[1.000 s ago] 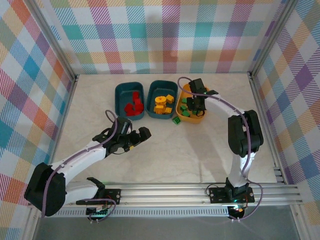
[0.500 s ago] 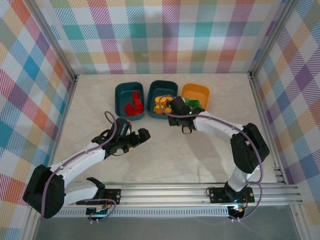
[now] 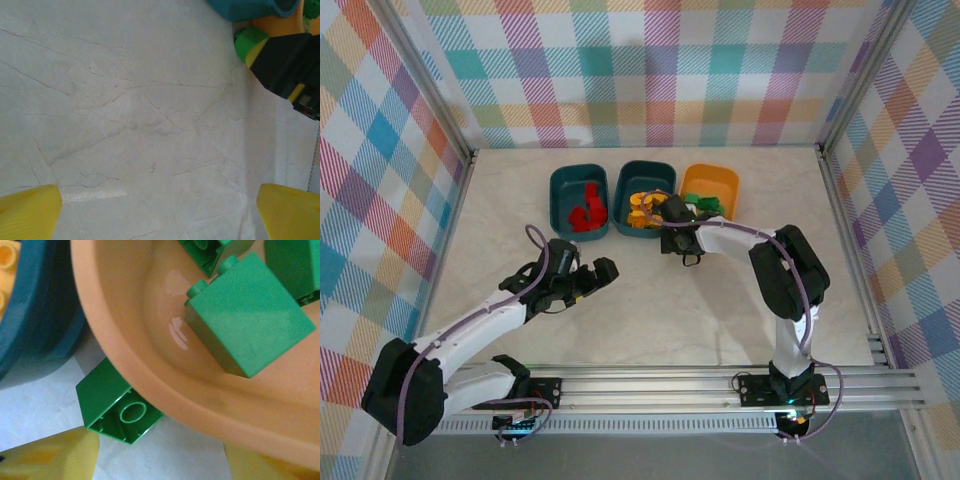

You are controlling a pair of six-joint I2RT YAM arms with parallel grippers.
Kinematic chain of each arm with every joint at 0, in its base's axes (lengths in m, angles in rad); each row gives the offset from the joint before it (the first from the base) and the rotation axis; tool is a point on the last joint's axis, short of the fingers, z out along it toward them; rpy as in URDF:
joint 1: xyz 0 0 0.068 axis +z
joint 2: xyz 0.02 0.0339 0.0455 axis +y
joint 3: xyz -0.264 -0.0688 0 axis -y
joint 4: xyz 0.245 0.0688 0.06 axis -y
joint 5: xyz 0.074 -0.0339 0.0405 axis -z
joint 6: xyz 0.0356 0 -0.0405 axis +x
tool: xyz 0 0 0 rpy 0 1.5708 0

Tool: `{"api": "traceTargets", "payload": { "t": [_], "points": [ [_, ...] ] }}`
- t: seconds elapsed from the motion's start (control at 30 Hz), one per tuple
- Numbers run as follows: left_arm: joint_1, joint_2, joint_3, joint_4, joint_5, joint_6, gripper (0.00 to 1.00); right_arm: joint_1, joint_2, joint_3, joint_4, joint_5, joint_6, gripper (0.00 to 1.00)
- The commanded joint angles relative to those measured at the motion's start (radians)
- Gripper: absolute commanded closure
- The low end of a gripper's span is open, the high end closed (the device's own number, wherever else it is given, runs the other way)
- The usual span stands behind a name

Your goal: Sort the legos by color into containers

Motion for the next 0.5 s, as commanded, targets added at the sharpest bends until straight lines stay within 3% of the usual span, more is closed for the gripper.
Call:
{"api": "traceTargets", "payload": {
  "t": [0.0,0.33,0.47],
  "points": [
    [0.009,-0.028,-0.015,-0.03,-0.023,-0.004,0.0,-0.01,0.032,0.072,0.021,-0.012,-0.097,0.33],
    [0.009,-0.011,0.003,-0.063,-0.024,-0.002,0.0,-0.027,0.101,0.103,0.052,-0.127,-0.206,0.42],
    [0.011,-0.005,0.005,-0.062,-0.026,0.001,0.0,-0.027,0.114,0.1,0.069,-0.13,-0.211,0.58]
  ]
}}
